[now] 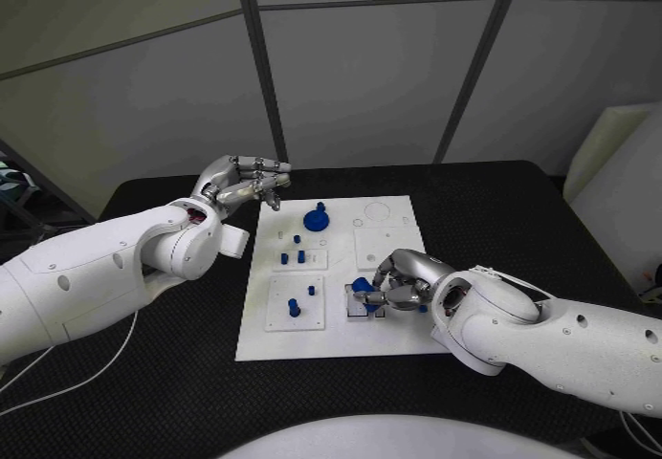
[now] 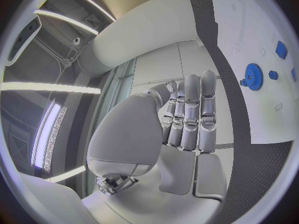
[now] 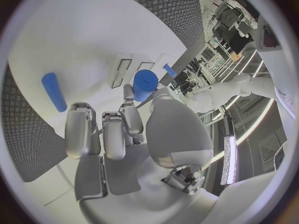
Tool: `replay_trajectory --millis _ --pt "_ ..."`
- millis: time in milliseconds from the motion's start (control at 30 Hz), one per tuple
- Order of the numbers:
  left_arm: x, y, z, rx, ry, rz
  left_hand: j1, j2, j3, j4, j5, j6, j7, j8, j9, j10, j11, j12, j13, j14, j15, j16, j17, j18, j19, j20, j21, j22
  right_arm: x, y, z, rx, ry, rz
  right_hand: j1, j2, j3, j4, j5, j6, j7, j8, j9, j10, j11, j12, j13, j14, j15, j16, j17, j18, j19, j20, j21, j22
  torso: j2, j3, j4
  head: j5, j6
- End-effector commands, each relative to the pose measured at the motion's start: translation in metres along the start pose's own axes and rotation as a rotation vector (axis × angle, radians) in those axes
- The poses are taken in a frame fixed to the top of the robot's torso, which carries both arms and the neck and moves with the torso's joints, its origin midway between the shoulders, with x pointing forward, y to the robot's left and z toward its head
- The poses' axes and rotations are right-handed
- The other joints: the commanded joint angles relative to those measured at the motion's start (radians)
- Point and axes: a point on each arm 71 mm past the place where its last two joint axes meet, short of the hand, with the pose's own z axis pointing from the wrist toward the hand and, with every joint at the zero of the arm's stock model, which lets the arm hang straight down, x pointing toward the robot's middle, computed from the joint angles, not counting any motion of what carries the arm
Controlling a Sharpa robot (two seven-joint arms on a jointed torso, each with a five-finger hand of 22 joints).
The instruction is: Assemble the parts on the task board
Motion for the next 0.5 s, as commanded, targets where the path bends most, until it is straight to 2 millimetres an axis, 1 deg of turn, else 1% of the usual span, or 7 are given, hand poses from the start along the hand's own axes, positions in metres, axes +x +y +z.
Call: replay_trajectory --millis 33,167,200,333,400,433,500 --pt "0.0020 -0.0015 0.0006 0.006 0.016 -0.004 -0.007 0.003 0.004 0.001 0.006 -0.006 -0.002 0.002 -0.002 -0.005 0.002 0.006 0.002 -0.007 0.003 -0.001 -0.002 -0.011 -0.004 0.000 -0.006 -0.001 0.0019 0.0006 0.0024 0.013 0.026 -0.016 -0.010 0.001 -0.009 0.001 -0.004 0.013 -0.002 0.010 0.004 0.007 -0.003 0.006 0.002 0.082 -0.009 0.007 0.153 -0.008 0.005 -0.005 0.006 0.038 0.001 0.0010 0.0004 0.004 0.002" --pt "0.0020 -0.0014 0.0005 0.005 0.017 -0.004 -0.007 0.003 0.004 0.001 0.006 -0.006 -0.002 0.002 -0.002 -0.005 0.002 0.006 0.002 -0.007 0.003 -0.001 -0.002 -0.011 -0.004 0.000 -0.006 -0.001 0.0027 0.0016 0.0047 0.015 0.025 -0.024 -0.022 0.004 -0.019 0.001 -0.011 0.018 -0.006 0.019 0.012 0.009 -0.007 0.005 0.003 0.082 -0.012 0.006 0.152 -0.008 0.006 -0.008 0.006 0.039 0.001 0.0011 -0.0006 0.005 0.001" --pt "0.0020 -0.0014 0.0004 0.005 0.018 -0.004 -0.007 0.003 0.004 0.001 0.006 -0.006 -0.002 0.002 -0.002 -0.005 0.002 0.006 0.002 -0.007 0.003 -0.001 -0.002 -0.011 -0.004 0.000 -0.006 -0.001 0.0028 0.0018 0.0051 0.015 0.023 -0.025 -0.030 0.003 -0.025 0.001 -0.026 0.019 -0.007 0.022 0.015 0.009 -0.008 0.004 0.004 0.082 -0.013 0.006 0.152 -0.008 0.006 -0.009 0.006 0.039 0.001 0.0012 -0.0006 0.006 0.001" --pt "0.0019 -0.0014 0.0002 0.004 0.019 -0.004 -0.007 0.003 0.005 0.001 0.006 -0.007 -0.002 0.002 -0.002 -0.006 0.002 0.007 0.001 -0.007 0.003 -0.001 -0.002 -0.011 -0.004 0.000 -0.006 -0.001 0.0030 0.0027 0.0070 0.014 0.016 -0.030 -0.065 0.007 -0.055 0.001 -0.122 0.014 -0.010 0.036 0.033 0.011 -0.011 0.000 0.005 0.082 -0.016 0.005 0.151 -0.008 0.005 -0.014 0.005 0.039 0.001 0.0010 -0.0014 0.008 0.000" --pt "0.0020 -0.0014 0.0003 0.004 0.020 -0.005 -0.007 0.003 0.005 0.001 0.006 -0.007 -0.002 0.002 -0.002 -0.006 0.002 0.007 0.001 -0.007 0.003 -0.001 -0.002 -0.011 -0.004 0.000 -0.006 -0.001 0.0034 0.0030 0.0078 0.012 0.017 -0.033 -0.075 0.004 -0.063 0.001 -0.152 0.009 -0.009 0.037 0.037 0.009 -0.010 -0.004 0.003 0.081 -0.016 0.004 0.150 -0.007 0.004 -0.014 0.003 0.036 0.000 0.0009 -0.0014 0.008 0.000" --pt "0.0021 -0.0014 0.0003 0.003 0.020 -0.005 -0.007 0.003 0.005 0.001 0.006 -0.007 -0.002 0.002 -0.002 -0.006 0.002 0.007 0.001 -0.007 0.003 -0.001 -0.002 -0.011 -0.004 0.000 -0.006 -0.001 0.0036 0.0032 0.0083 0.011 0.018 -0.034 -0.087 -0.006 -0.071 0.002 -0.187 -0.002 -0.006 0.033 0.038 0.001 -0.008 -0.016 -0.006 0.081 -0.014 0.004 0.150 -0.006 0.000 -0.013 -0.002 0.029 0.000 0.0009 -0.0016 0.009 0.000" --pt "0.0021 -0.0013 0.0003 0.002 0.021 -0.005 -0.007 0.003 0.005 0.001 0.006 -0.007 -0.002 0.002 -0.002 -0.006 0.002 0.007 0.001 -0.007 0.003 -0.001 -0.002 -0.011 -0.004 0.000 -0.006 -0.001 0.0040 0.0036 0.0094 0.010 0.019 -0.035 -0.111 -0.021 -0.075 0.003 -0.233 -0.017 0.000 0.028 0.040 -0.007 -0.002 -0.028 -0.015 0.081 -0.010 0.004 0.152 -0.004 -0.005 -0.010 -0.008 0.023 0.000 0.0013 -0.0019 0.011 0.000"
